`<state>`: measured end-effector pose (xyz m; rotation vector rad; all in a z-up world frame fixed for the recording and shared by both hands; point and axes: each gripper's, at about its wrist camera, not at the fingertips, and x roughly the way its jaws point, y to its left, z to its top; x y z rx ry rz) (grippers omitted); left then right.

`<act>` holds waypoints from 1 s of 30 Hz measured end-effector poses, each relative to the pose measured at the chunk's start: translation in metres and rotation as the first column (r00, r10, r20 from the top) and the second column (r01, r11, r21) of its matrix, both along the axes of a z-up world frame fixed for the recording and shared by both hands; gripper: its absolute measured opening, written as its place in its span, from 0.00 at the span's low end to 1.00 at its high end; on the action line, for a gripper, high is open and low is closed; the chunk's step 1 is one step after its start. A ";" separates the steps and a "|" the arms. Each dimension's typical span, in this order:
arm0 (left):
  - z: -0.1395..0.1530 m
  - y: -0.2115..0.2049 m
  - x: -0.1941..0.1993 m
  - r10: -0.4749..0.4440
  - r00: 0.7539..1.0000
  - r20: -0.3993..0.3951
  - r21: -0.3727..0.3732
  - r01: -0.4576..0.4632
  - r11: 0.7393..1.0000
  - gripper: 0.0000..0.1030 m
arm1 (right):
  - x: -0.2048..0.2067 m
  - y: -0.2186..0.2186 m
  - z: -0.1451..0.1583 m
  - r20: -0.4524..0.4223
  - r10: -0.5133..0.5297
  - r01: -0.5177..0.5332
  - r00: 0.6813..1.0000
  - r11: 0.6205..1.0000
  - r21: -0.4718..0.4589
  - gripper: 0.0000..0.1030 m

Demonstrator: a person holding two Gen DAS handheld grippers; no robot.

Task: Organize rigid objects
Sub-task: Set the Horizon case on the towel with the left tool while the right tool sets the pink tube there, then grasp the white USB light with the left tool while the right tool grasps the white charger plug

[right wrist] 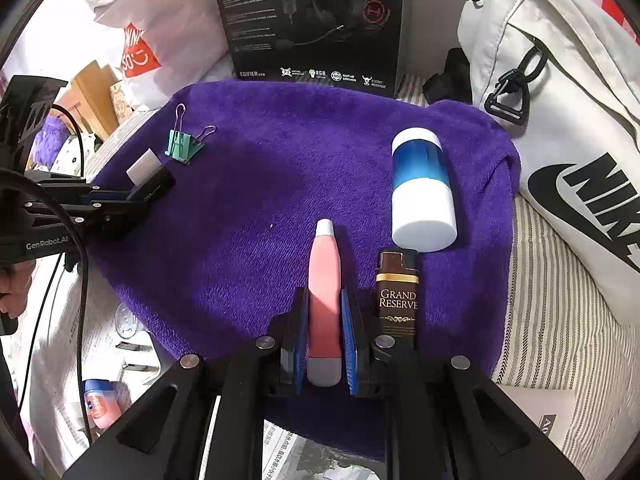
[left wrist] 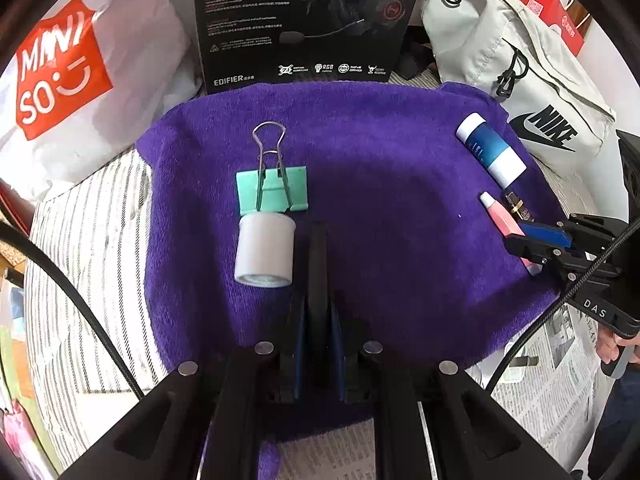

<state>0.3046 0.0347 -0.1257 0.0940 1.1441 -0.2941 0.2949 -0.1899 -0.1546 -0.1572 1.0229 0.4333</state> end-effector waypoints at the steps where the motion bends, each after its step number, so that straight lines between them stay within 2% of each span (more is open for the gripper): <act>1: 0.000 0.000 -0.002 0.003 1.000 -0.001 0.001 -0.003 1.000 0.12 | 0.000 -0.001 0.000 -0.002 0.002 -0.002 1.000 1.000 0.004 0.16; 5: 0.000 0.003 -0.008 0.009 1.000 -0.016 -0.004 -0.009 1.000 0.14 | 0.002 -0.005 0.001 -0.027 -0.005 0.006 1.000 0.999 0.036 0.18; 8: 0.001 0.006 -0.012 0.010 1.000 -0.030 -0.015 -0.011 1.000 0.22 | 0.002 -0.006 0.002 -0.040 -0.001 0.003 0.999 0.999 0.045 0.26; 11: 0.005 0.011 -0.020 0.037 0.999 -0.017 0.022 -0.037 0.999 0.31 | -0.001 -0.008 0.004 -0.037 -0.020 0.021 0.999 0.999 0.029 0.31; 16: 0.016 0.017 -0.029 0.064 0.998 -0.003 0.038 -0.064 0.997 0.32 | -0.010 -0.016 0.014 -0.026 -0.045 0.046 0.999 0.998 0.046 0.32; 19: 0.029 0.018 -0.041 0.074 0.997 0.008 0.033 -0.074 0.997 0.32 | -0.017 -0.021 0.024 -0.034 -0.056 0.058 0.998 0.996 0.063 0.37; 23: 0.043 0.012 -0.063 0.050 0.998 0.048 0.034 -0.051 0.998 0.41 | -0.033 -0.032 0.040 -0.010 -0.091 0.092 0.996 0.993 0.079 0.37; 30: 0.041 -0.005 -0.103 0.024 0.998 0.056 0.009 -0.024 1.000 0.41 | -0.070 -0.049 0.057 0.024 -0.147 0.144 0.989 0.985 0.099 0.37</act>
